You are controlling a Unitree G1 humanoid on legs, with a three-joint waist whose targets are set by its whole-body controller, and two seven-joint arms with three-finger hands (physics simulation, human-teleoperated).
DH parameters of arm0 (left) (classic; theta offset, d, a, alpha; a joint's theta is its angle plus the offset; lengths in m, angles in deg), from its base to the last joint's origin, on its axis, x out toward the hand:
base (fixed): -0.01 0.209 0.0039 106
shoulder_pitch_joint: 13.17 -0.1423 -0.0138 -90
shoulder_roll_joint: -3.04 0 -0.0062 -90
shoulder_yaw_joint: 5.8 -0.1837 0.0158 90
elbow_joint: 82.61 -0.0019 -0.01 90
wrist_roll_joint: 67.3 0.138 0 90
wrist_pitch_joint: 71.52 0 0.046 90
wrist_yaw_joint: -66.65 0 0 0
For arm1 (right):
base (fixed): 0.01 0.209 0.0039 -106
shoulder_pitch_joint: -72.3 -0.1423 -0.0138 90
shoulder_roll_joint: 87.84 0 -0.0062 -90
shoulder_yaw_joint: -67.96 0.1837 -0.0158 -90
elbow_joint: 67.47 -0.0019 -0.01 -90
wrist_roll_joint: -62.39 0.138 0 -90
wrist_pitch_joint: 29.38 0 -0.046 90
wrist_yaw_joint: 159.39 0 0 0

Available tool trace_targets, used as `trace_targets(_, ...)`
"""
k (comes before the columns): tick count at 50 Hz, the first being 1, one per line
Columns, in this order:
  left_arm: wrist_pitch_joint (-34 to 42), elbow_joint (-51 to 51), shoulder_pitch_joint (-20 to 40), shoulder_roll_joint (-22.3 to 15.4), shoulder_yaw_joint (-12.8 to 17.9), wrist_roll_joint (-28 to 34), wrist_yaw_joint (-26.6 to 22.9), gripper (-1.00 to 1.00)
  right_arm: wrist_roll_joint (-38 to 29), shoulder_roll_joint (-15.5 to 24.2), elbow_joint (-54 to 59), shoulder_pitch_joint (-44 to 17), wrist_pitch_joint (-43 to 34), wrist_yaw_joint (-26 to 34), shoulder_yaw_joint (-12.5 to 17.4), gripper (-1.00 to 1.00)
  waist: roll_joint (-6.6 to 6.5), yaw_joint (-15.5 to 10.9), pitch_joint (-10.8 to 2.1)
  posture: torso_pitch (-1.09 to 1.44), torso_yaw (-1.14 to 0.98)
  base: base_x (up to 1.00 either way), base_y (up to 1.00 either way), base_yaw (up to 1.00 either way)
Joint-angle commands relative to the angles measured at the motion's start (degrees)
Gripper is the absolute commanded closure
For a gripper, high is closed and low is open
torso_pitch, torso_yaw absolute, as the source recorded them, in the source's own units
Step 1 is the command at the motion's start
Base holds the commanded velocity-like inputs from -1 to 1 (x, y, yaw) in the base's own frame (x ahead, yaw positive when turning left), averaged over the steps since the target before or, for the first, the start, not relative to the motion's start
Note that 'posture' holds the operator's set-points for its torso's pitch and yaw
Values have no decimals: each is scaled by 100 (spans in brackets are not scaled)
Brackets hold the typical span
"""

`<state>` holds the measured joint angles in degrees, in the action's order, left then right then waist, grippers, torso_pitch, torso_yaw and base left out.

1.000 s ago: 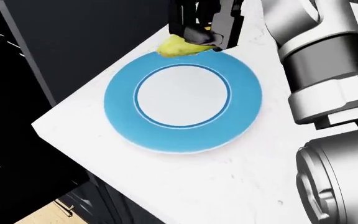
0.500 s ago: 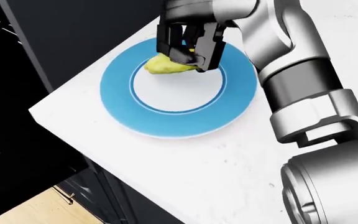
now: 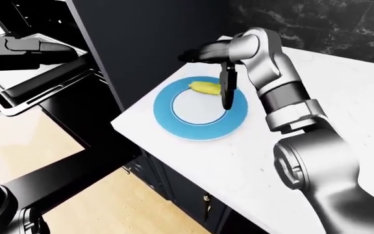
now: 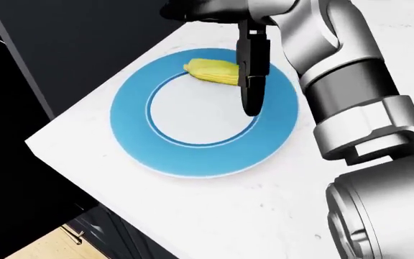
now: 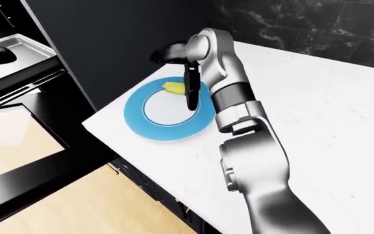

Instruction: Pick the corn from the top rack in the oven and place it on the plate on the counter.

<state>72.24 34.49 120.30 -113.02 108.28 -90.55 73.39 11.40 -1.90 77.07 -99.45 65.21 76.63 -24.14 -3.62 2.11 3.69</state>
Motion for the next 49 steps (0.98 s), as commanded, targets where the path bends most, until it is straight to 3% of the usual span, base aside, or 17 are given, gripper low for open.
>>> trace_targets(1, -175, 86, 143, -107, 99, 29, 22, -100, 59, 66, -232, -344, 7, -101, 81, -100, -24, 3, -193, 0, 0, 0, 0, 0)
trace_targets(15, -168, 46, 191, -151, 93, -6, 36, -100, 153, 533, -250, -1006, -556, -227, 284, -100, -11, 24, -134, 0, 0, 0, 0, 0)
trace_targets(20, -200, -10, 217, -170, 110, -20, 24, -100, 215, 927, -747, -1079, -1456, -408, 518, -100, 12, -5, -118, 0, 0, 0, 0, 0)
trace_targets(21, -216, -12, 197, -186, 106, -5, 26, -100, 179, 968, -848, -1128, -2083, -424, 605, -100, 17, -13, -114, 0, 0, 0, 0, 0)
trace_targets(26, -152, -27, 243, -277, 147, -59, 43, -100, 747, 1191, -1072, -1322, -3485, -1272, 1071, -100, 41, -40, -101, 0, 0, 0, 0, 0)
trace_targets(30, -86, -36, 328, -351, 138, -99, 66, -100, 1131, 1451, -1388, -1372, -4018, -1511, 1003, -100, 63, -66, -88, 0, 0, 0, 0, 0)
trace_targets(32, -69, -17, 318, -373, 144, -108, 90, -100, 1224, 1579, -1656, -1299, -4191, -1601, 940, -100, 71, -74, -79, 0, 0, 0, 0, 0)
trace_targets(36, -11, 39, 267, -417, 239, -186, 117, -100, 1599, 1755, -2406, -1182, -4630, -2136, 1126, -100, 73, -95, -64, 0, 0, 0, 0, 0)
trace_targets(43, -76, 47, 131, -460, 307, -264, 172, -100, 1791, 2090, -3550, -974, -5507, -2407, 1062, -100, 84, -126, -42, 0, 0, 0, 0, 0)
trace_targets(46, -187, 38, -17, -436, 386, -286, 163, -100, 1753, 2220, -4210, -671, -5735, -2592, 1103, -100, 100, -133, -33, 0, 0, 0, 0, 0)
trace_targets(49, -300, -60, -110, -486, 403, -243, 154, -100, 1808, 2271, -5497, -78, -6497, -2514, 1287, -100, 135, -157, -34, 0, 0, 0, 0, 0)
